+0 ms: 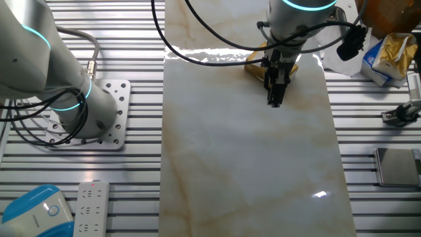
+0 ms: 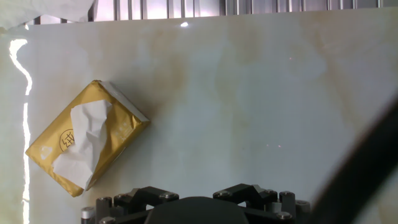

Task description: Pull out a napkin

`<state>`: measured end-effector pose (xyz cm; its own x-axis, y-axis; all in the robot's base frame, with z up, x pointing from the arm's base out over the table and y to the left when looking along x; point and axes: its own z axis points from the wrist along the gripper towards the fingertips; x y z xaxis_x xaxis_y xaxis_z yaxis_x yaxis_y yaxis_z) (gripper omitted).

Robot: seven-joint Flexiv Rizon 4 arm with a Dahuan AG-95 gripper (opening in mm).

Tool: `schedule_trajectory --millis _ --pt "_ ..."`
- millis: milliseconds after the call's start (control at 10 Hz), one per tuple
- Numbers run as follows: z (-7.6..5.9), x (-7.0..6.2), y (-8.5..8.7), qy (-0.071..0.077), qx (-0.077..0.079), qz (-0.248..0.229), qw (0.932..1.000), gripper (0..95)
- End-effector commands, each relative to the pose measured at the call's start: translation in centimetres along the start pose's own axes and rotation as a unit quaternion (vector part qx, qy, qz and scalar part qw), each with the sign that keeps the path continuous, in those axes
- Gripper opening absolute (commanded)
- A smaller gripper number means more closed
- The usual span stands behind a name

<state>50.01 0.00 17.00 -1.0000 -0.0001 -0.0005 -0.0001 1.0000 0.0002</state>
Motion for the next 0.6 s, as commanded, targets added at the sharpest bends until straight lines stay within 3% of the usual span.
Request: schedule_trajectory --millis 100,200,300,400,500,600 --pt "0.01 0.01 0.02 0.054 0.022 0.005 0.9983 19.0" --pt "-0.04 -0.05 0.06 0.055 -0.026 0.019 0.998 19.0" --pt "-0.06 -0.04 0.05 0.058 -0.057 0.037 0.996 19.0" --pt "-0.26 -0.01 0.11 0.06 -0.021 0.019 0.9978 19.0" --pt "-0.45 -0.02 0.18 0.065 -0.012 0.024 0.9975 19.0" --pt "-0.49 -0.06 0.19 0.067 -0.015 0.043 0.9967 19.0"
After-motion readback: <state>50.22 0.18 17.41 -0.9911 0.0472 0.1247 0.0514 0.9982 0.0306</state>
